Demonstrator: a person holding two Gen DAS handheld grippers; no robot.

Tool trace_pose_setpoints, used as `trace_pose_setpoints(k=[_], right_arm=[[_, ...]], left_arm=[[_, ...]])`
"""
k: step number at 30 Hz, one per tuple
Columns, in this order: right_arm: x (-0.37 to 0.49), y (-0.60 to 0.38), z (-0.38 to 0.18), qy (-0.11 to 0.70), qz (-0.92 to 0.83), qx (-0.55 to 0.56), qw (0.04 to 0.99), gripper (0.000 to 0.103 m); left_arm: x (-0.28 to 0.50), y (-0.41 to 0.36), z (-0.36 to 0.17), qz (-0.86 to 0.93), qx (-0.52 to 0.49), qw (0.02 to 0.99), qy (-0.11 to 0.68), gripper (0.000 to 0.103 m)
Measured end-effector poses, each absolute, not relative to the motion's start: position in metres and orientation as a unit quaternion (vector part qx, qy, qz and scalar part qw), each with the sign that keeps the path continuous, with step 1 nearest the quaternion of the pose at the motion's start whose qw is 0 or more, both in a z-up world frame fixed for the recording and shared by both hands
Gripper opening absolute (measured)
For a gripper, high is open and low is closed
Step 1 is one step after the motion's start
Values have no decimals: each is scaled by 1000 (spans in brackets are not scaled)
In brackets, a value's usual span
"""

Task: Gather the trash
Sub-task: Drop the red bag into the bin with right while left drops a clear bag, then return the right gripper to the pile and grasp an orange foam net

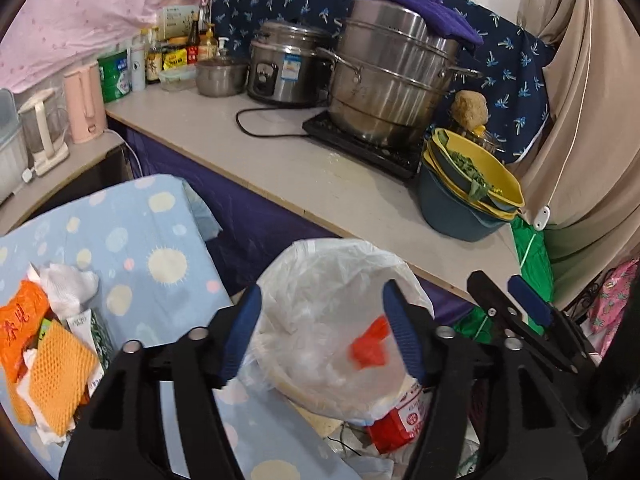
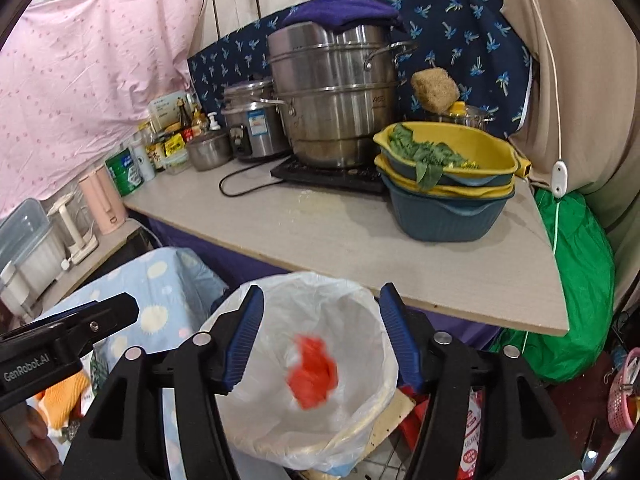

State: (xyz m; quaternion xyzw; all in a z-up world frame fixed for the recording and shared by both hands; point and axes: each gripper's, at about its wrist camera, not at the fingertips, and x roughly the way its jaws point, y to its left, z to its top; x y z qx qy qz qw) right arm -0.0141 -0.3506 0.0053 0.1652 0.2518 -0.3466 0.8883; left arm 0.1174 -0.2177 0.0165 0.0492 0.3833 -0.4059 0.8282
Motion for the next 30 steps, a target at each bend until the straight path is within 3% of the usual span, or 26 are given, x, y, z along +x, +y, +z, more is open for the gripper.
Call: trace_pose_setpoints(k=[5,12,17,30], right_arm=[[-20,-343,17,241,-343,162,893,60],[-20,-321,31,233,-326,156,903,61],[-16,-296,39,227,-302,150,914,65],[22,-209,17,266,-217,136,929,66]], left_arm=[[123,-204,25,-393,39,839,376,71],[133,-166,35,-353,26,861,367,74],[135,-128,40,-310,25,882,354,84],[145,-16,10,-212,13,899,384,85]])
